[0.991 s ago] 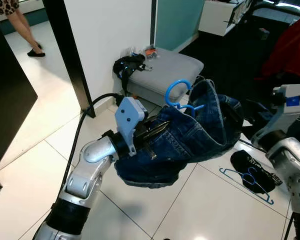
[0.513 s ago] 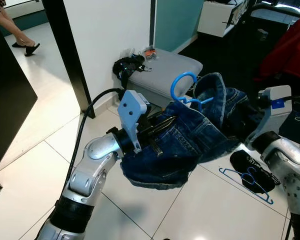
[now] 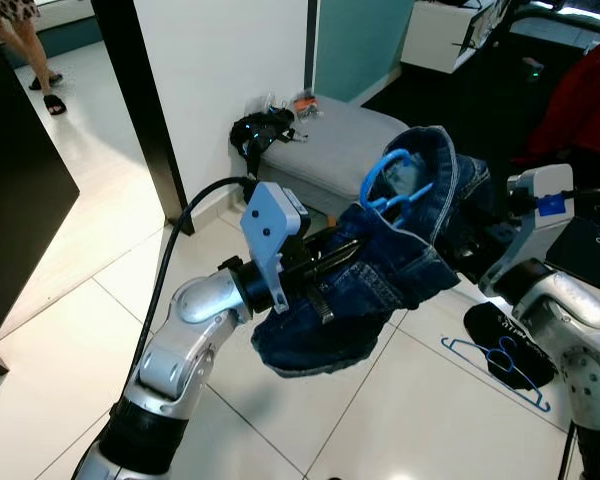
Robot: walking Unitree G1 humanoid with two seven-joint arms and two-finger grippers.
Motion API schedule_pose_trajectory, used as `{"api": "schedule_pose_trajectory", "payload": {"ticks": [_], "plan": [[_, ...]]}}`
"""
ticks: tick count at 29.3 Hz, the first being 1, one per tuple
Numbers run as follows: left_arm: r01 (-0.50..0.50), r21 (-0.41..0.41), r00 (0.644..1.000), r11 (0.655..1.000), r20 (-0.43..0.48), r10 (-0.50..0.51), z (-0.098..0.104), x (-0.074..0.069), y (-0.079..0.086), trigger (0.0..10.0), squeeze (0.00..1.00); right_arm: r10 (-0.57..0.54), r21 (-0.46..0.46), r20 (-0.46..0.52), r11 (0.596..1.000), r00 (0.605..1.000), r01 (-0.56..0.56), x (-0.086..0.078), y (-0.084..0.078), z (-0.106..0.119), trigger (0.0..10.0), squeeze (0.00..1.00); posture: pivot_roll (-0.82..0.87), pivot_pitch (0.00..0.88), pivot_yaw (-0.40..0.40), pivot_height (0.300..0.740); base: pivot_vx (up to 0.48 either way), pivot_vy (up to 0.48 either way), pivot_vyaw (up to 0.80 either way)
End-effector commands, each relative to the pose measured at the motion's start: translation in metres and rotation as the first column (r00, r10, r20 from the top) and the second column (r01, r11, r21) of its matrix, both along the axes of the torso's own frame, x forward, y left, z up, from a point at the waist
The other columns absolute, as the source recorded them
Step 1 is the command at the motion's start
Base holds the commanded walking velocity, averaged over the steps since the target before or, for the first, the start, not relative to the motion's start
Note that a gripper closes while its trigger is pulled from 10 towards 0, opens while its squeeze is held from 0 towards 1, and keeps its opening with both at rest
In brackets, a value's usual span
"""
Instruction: Hang hanger
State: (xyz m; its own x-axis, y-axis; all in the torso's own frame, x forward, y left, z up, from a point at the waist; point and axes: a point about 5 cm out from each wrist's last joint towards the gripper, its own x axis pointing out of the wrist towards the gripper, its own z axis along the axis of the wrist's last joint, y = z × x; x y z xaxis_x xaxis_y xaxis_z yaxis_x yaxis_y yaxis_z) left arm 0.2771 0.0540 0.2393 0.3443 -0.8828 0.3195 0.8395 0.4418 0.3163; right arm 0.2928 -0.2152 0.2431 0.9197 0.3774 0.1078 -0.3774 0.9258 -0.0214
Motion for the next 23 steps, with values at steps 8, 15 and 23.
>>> {"api": "schedule_pose_trajectory", "payload": {"ticks": [8, 15, 23], "plan": [[0.153, 0.177, 0.988, 0.972, 0.007, -0.157, -0.019, -0.014, -0.001, 10.0, 0.00, 0.134, -0.032, 0.013, 0.991, 0.991, -0.133, -0.009, 0.013, 0.006, 10.0, 0.00, -0.03, 0.193, 0.013, 0.740, 0.000, 0.000, 0.00], [0.252, 0.312, 0.965, 0.916, -0.008, -0.263, -0.021, -0.013, 0.010, 10.0, 0.00, 0.325, -0.206, -0.101, 0.918, 0.940, -0.339, -0.026, 0.013, 0.006, 10.0, 0.00, -0.04, 0.213, 0.008, 0.740, 0.000, 0.000, 0.00], [0.278, 0.341, 0.954, 0.898, 0.009, -0.299, -0.014, -0.009, 0.011, 10.0, 0.00, 0.395, -0.271, -0.192, 0.859, 0.899, -0.435, -0.032, 0.014, -0.001, 10.0, 0.00, -0.04, 0.207, 0.013, 0.740, 0.000, 0.000, 0.00]]}}
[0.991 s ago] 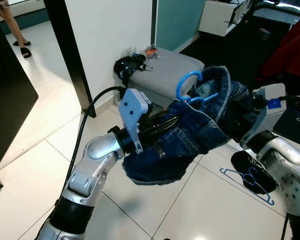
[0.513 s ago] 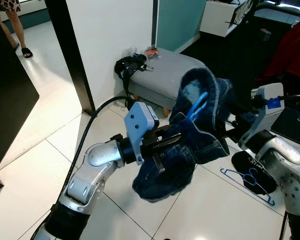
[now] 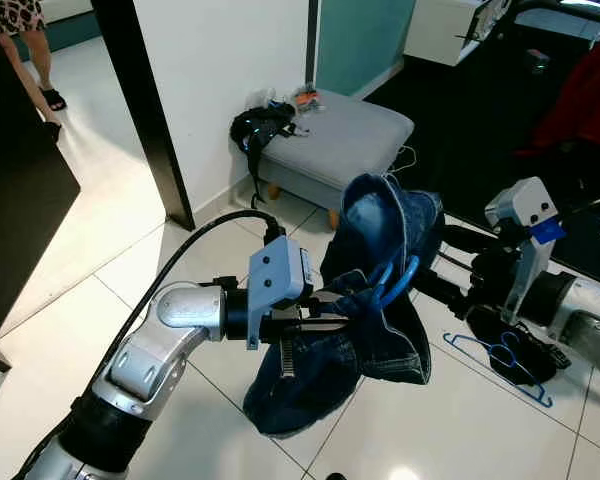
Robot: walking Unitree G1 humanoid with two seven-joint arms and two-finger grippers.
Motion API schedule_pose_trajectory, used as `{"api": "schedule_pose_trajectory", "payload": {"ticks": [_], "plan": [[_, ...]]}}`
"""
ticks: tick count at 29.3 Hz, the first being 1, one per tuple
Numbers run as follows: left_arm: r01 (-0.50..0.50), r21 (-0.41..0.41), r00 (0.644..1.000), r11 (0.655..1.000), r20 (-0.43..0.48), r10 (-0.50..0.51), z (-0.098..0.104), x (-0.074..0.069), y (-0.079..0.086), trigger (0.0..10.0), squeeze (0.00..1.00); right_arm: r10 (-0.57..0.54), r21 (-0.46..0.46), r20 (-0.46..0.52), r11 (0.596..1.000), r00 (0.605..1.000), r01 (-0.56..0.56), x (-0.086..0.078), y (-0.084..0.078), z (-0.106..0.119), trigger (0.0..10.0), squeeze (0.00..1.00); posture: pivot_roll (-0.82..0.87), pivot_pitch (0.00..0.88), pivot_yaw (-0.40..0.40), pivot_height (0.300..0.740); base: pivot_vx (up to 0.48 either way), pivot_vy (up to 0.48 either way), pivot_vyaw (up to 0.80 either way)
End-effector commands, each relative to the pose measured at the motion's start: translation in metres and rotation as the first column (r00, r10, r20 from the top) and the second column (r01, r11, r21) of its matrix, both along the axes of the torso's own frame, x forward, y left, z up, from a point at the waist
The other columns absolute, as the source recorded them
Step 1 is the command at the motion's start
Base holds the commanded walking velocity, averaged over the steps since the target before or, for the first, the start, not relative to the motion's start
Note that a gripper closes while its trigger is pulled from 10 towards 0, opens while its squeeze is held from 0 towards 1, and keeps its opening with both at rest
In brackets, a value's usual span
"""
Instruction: Hang hanger
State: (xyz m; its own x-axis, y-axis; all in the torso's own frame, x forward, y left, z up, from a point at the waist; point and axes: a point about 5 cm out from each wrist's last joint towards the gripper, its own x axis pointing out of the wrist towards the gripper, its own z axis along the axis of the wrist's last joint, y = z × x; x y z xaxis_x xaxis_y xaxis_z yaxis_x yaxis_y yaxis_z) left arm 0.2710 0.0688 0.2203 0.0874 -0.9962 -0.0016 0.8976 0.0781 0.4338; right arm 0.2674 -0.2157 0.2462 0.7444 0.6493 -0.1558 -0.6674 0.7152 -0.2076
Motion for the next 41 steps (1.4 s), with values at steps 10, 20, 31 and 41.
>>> {"api": "schedule_pose_trajectory", "payload": {"ticks": [10, 20, 31, 41], "plan": [[0.196, 0.028, 0.980, 0.980, 0.026, -0.197, 0.013, -0.015, -0.014, 10.0, 0.00, 0.101, -0.019, -0.046, 0.995, 0.994, -0.102, -0.008, 0.014, -0.007, 10.0, 0.00, -0.05, 0.207, 0.021, 0.740, 0.000, 0.000, 0.00], [0.311, 0.097, 0.948, 0.945, 0.044, -0.316, 0.018, -0.021, -0.009, 10.0, 0.00, 0.140, 0.128, -0.009, 0.982, 0.990, -0.137, -0.007, -0.003, 0.020, 10.0, 0.00, -0.04, 0.211, 0.011, 0.740, 0.000, 0.000, 0.00], [0.294, 0.135, 0.947, 0.946, 0.094, -0.307, 0.017, -0.016, -0.011, 10.0, 0.00, 0.201, 0.140, -0.091, 0.972, 0.975, -0.187, -0.014, -0.009, 0.011, 10.0, 0.00, -0.04, 0.204, 0.013, 0.740, 0.000, 0.000, 0.00], [0.278, 0.095, 0.945, 0.956, 0.149, -0.290, 0.032, -0.008, -0.012, 10.0, 0.00, 0.091, 0.190, -0.127, 0.980, 0.988, -0.066, -0.006, -0.030, 0.003, 10.0, 0.00, -0.06, 0.189, 0.014, 0.740, 0.000, 0.000, 0.00]]}}
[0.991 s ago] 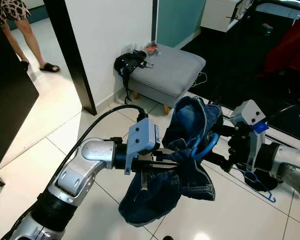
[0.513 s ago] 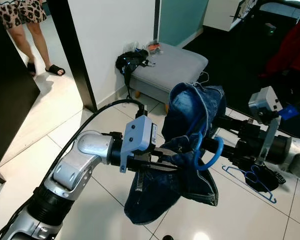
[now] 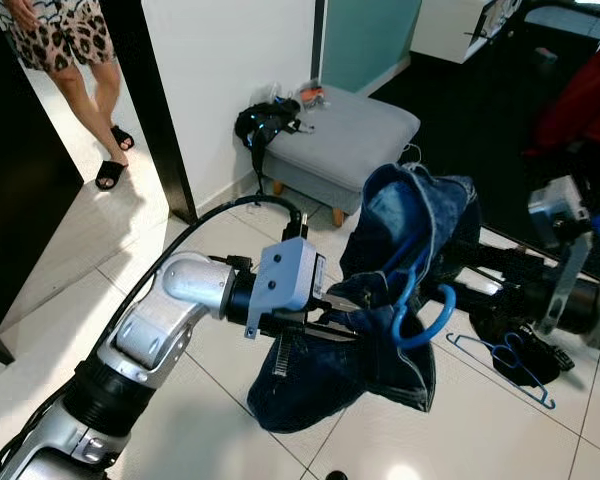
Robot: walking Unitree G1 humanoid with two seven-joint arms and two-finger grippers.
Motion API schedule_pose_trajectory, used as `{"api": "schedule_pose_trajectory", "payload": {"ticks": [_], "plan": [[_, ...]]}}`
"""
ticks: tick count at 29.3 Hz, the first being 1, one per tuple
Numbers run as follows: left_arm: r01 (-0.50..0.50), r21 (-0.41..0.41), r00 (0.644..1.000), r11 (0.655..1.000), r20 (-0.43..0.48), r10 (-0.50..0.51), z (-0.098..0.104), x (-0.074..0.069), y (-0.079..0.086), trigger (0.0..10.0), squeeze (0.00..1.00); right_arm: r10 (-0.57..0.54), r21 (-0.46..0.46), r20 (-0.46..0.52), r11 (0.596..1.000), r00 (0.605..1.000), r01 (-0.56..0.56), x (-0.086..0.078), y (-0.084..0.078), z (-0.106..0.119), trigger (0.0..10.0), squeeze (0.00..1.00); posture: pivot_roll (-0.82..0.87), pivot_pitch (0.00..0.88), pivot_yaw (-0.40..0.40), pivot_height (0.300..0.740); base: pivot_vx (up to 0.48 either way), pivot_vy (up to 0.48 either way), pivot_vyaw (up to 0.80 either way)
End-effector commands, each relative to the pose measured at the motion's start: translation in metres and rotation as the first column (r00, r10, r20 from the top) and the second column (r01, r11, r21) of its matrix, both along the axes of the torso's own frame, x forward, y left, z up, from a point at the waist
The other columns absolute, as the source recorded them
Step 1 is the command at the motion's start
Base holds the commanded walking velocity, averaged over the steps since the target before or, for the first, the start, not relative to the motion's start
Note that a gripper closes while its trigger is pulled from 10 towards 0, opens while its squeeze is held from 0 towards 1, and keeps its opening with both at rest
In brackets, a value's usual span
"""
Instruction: Hang hanger
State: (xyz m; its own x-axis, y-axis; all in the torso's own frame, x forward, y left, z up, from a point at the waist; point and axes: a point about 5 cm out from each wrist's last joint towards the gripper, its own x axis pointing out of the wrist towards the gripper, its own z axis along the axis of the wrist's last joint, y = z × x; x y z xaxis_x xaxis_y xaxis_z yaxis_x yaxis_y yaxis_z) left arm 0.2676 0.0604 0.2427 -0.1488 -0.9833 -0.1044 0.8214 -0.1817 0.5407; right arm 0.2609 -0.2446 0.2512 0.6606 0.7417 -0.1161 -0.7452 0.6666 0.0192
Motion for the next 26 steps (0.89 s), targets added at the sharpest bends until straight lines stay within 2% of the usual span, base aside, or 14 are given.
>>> {"api": "schedule_pose_trajectory", "payload": {"ticks": [1, 4, 6, 10, 12, 13, 17, 18, 19, 20, 22, 23, 26], "plan": [[0.049, -0.026, 0.998, 0.998, 0.029, -0.048, 0.009, -0.004, -0.003, 10.0, 0.00, -0.014, -0.006, -0.004, 1.000, 1.000, 0.014, 0.000, -0.001, -0.002, 10.0, 0.00, -0.06, 0.189, 0.014, 0.740, 0.000, 0.000, 0.00], [0.064, -0.036, 0.998, 0.997, 0.028, -0.063, 0.012, -0.005, -0.005, 10.0, 0.00, -0.012, -0.017, -0.012, 1.000, 1.000, 0.012, 0.001, 0.000, -0.004, 10.0, 0.00, -0.06, 0.189, 0.012, 0.740, 0.000, 0.000, 0.00], [0.070, -0.014, 0.997, 0.997, 0.042, -0.069, 0.009, -0.005, -0.006, 10.0, 0.00, 0.002, -0.020, -0.015, 1.000, 1.000, -0.002, 0.000, 0.000, -0.002, 10.0, 0.00, -0.05, 0.190, 0.011, 0.740, 0.000, 0.000, 0.00], [0.044, 0.040, 0.997, 0.998, 0.060, -0.046, 0.000, 0.002, 0.000, 10.0, 0.00, 0.067, -0.075, -0.010, 0.995, 0.998, -0.068, -0.012, -0.009, 0.008, 10.0, 0.00, -0.06, 0.188, 0.014, 0.740, 0.000, 0.000, 0.00], [0.044, 0.040, 0.997, 0.998, 0.060, -0.046, 0.000, 0.002, 0.000, 10.0, 0.00, 0.067, -0.075, -0.010, 0.995, 0.998, -0.068, -0.012, -0.009, 0.008, 10.0, 0.00, -0.06, 0.188, 0.014, 0.740, 0.000, 0.000, 0.00], [0.045, 0.056, 0.997, 0.997, 0.057, -0.048, -0.002, 0.003, 0.002, 10.0, 0.00, 0.095, -0.101, 0.012, 0.991, 0.995, -0.093, -0.018, -0.012, 0.017, 10.0, 0.00, -0.06, 0.193, 0.015, 0.740, 0.000, 0.000, 0.00], [0.053, 0.070, 0.997, 0.996, 0.053, -0.057, -0.003, 0.003, 0.004, 10.0, 0.00, 0.122, -0.120, 0.034, 0.986, 0.992, -0.118, -0.022, -0.013, 0.026, 10.0, 0.00, -0.05, 0.190, 0.018, 0.740, 0.000, 0.000, 0.00], [0.064, 0.082, 0.997, 0.995, 0.031, -0.066, -0.003, 0.004, 0.007, 10.0, 0.00, 0.179, -0.168, 0.058, 0.971, 0.982, -0.167, -0.031, -0.015, 0.042, 10.0, 0.00, -0.05, 0.189, 0.019, 0.740, 0.000, 0.000, 0.00], [0.064, 0.082, 0.997, 0.995, 0.031, -0.066, -0.003, 0.004, 0.007, 10.0, 0.00, 0.179, -0.168, 0.058, 0.971, 0.982, -0.167, -0.031, -0.015, 0.042, 10.0, 0.00, -0.05, 0.189, 0.019, 0.740, 0.000, 0.000, 0.00], [0.072, 0.088, 0.997, 0.993, 0.016, -0.074, -0.002, 0.004, 0.008, 10.0, 0.00, 0.218, -0.203, 0.069, 0.959, 0.974, -0.200, -0.038, -0.014, 0.052, 10.0, 0.00, -0.05, 0.199, 0.017, 0.740, 0.000, 0.000, 0.00], [0.072, 0.088, 0.997, 0.993, 0.016, -0.074, -0.002, 0.004, 0.008, 10.0, 0.00, 0.218, -0.203, 0.069, 0.959, 0.974, -0.200, -0.038, -0.014, 0.052, 10.0, 0.00, -0.05, 0.199, 0.017, 0.740, 0.000, 0.000, 0.00], [0.082, 0.092, 0.997, 0.992, -0.005, -0.082, 0.000, 0.005, 0.011, 10.0, 0.00, 0.250, -0.234, 0.074, 0.945, 0.965, -0.227, -0.044, -0.014, 0.062, 10.0, 0.00, -0.06, 0.195, 0.020, 0.740, 0.000, 0.000, 0.00], [0.108, 0.097, 0.994, 0.989, -0.039, -0.104, 0.006, 0.007, 0.018, 10.0, 0.00, 0.275, -0.288, 0.078, 0.927, 0.958, -0.242, -0.050, -0.014, 0.071, 10.0, 0.00, -0.06, 0.200, 0.019, 0.740, 0.000, 0.000, 0.00]]}}
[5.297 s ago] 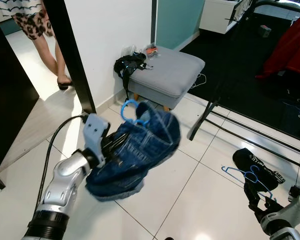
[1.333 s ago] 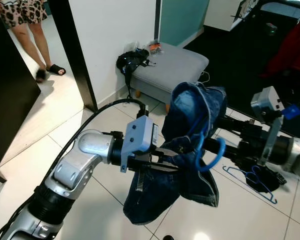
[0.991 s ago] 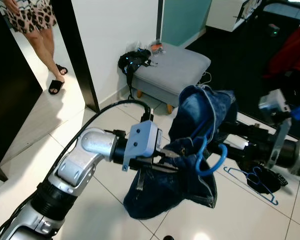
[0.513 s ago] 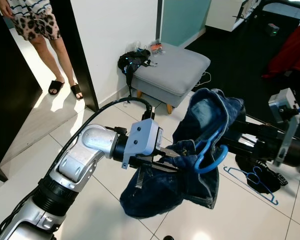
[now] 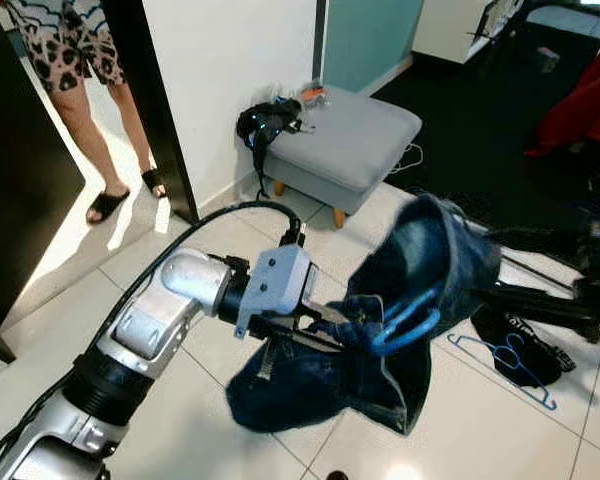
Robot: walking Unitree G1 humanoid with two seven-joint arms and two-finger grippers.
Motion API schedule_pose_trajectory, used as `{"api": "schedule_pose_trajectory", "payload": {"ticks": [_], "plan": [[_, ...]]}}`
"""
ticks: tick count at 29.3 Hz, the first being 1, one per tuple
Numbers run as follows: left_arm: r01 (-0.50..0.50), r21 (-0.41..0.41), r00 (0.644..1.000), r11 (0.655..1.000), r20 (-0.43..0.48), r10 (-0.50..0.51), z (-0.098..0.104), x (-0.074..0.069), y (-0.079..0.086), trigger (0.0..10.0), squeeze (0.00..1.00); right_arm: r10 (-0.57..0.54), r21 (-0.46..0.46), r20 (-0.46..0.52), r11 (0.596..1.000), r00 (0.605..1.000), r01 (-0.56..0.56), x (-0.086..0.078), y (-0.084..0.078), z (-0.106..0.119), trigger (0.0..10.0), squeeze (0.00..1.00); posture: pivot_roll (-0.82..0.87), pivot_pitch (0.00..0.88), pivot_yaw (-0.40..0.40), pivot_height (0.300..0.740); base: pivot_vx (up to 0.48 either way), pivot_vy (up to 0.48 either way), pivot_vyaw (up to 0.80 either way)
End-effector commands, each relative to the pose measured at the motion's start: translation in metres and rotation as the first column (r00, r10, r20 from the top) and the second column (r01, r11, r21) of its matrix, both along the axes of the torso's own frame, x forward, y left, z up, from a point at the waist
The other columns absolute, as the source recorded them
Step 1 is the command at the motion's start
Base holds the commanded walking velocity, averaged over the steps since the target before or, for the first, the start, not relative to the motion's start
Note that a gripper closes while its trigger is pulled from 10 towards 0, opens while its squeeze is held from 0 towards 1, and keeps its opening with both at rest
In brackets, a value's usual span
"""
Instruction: Hang hanger
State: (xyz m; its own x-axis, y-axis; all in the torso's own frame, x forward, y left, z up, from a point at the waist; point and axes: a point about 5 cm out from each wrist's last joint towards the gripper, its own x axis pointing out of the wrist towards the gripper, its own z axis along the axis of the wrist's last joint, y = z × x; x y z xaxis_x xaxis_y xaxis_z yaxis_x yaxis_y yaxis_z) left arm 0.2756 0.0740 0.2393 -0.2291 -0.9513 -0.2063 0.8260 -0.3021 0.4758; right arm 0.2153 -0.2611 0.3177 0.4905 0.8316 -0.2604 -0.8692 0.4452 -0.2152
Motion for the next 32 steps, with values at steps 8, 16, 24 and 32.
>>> {"api": "schedule_pose_trajectory", "payload": {"ticks": [8, 16, 24, 32], "plan": [[0.098, -0.018, 0.994, 0.995, -0.055, -0.099, 0.021, -0.004, 0.010, 10.0, 0.00, 0.052, -0.050, 0.012, 0.997, 0.999, -0.052, -0.006, 0.009, 0.006, 10.0, 0.00, -0.06, 0.204, 0.022, 0.740, 0.000, 0.000, 0.00], [0.095, -0.089, 0.987, 0.991, -0.120, -0.105, 0.030, 0.003, 0.014, 10.0, 0.00, 0.039, 0.053, 0.048, 0.998, 0.998, -0.042, -0.008, 0.002, 0.013, 10.0, 0.00, -0.06, 0.200, 0.023, 0.740, 0.000, 0.000, 0.00], [0.049, -0.263, 0.961, 0.963, -0.250, -0.118, 0.051, 0.014, 0.024, 10.0, 0.00, 0.004, 0.136, -0.031, 0.991, 0.999, 0.000, -0.029, -0.014, -0.005, 10.0, 0.00, -0.07, 0.204, 0.030, 0.740, 0.000, 0.000, 0.00], [0.076, -0.261, 0.956, 0.962, -0.255, -0.145, 0.054, 0.014, 0.026, 10.0, 0.00, 0.043, 0.126, -0.064, 0.991, 0.997, -0.034, -0.034, -0.011, -0.007, 10.0, 0.00, -0.07, 0.205, 0.035, 0.740, 0.000, 0.000, 0.00]]}}
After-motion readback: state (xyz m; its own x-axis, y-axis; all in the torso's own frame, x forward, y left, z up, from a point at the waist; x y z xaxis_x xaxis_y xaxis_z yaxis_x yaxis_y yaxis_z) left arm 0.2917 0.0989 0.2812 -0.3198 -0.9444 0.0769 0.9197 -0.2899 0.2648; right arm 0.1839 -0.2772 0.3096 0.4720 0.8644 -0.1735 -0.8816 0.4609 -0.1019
